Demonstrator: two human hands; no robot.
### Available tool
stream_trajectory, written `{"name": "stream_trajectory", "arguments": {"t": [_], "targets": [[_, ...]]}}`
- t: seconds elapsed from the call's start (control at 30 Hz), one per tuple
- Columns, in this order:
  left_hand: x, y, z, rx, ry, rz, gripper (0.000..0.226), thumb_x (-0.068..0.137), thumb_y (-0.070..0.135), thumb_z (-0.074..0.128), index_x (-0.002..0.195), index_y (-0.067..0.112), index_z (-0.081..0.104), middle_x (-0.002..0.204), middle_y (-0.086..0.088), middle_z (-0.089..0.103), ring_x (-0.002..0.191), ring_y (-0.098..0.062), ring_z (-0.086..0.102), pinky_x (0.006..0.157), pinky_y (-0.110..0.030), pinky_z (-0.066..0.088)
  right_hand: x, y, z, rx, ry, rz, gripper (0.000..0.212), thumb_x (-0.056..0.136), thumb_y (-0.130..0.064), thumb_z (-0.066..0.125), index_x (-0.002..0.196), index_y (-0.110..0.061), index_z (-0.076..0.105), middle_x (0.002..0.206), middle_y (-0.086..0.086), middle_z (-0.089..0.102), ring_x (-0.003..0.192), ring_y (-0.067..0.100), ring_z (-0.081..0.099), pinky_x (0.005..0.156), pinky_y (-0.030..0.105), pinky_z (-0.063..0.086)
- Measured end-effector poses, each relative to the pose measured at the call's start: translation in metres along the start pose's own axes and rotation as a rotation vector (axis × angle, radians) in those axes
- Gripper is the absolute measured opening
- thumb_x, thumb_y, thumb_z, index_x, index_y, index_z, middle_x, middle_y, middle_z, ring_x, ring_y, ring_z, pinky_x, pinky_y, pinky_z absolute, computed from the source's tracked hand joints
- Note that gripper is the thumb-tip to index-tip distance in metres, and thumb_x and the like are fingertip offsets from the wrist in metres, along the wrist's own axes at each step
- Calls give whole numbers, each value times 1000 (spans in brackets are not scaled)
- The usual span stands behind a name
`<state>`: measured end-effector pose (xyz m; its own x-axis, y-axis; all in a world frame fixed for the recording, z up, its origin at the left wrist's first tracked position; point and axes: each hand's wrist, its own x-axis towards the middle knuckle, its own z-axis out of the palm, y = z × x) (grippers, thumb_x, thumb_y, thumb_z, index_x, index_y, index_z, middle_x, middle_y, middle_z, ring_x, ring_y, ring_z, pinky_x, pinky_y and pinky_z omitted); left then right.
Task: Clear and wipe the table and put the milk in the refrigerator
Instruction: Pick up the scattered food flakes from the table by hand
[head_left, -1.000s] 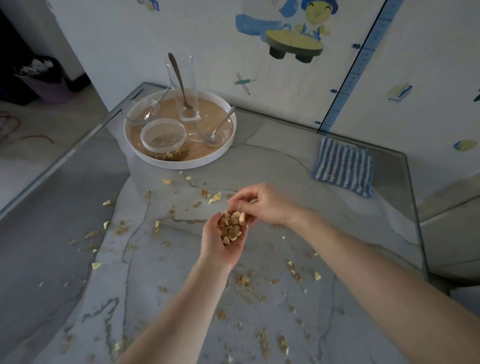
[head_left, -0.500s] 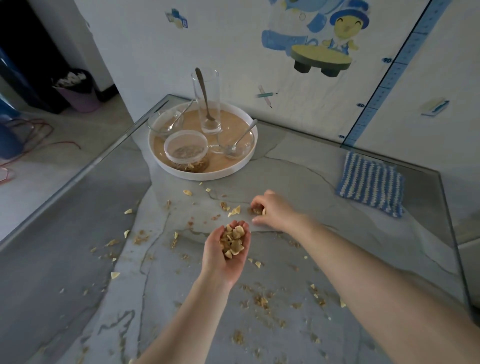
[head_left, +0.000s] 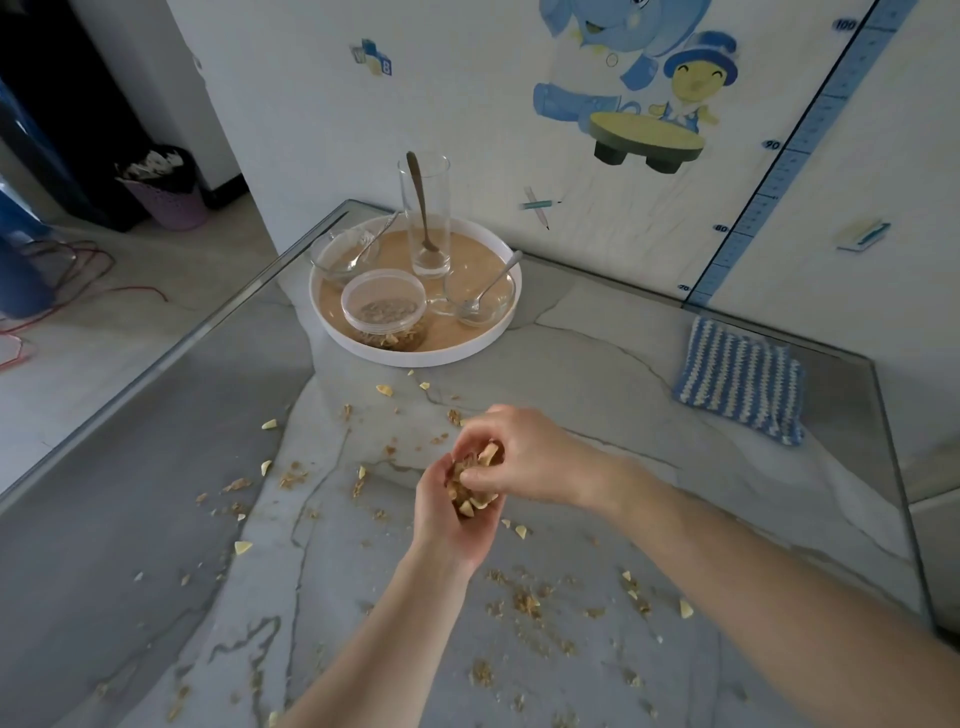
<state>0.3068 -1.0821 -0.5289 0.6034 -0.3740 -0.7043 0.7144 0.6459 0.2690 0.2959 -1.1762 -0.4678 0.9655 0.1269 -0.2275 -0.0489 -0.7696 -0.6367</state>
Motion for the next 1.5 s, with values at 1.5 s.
{"name": "stream_trajectory", "arguments": {"t": [1.5], "targets": [[36, 136, -25, 0, -89, -150, 29, 94, 15, 35, 83, 1, 58, 85, -12, 63, 81, -23, 62, 76, -32, 54, 109, -14, 30, 368, 430, 437, 19, 88, -12, 57, 105, -5, 63, 93, 5, 64, 86, 16, 57, 83, 32, 51]]}}
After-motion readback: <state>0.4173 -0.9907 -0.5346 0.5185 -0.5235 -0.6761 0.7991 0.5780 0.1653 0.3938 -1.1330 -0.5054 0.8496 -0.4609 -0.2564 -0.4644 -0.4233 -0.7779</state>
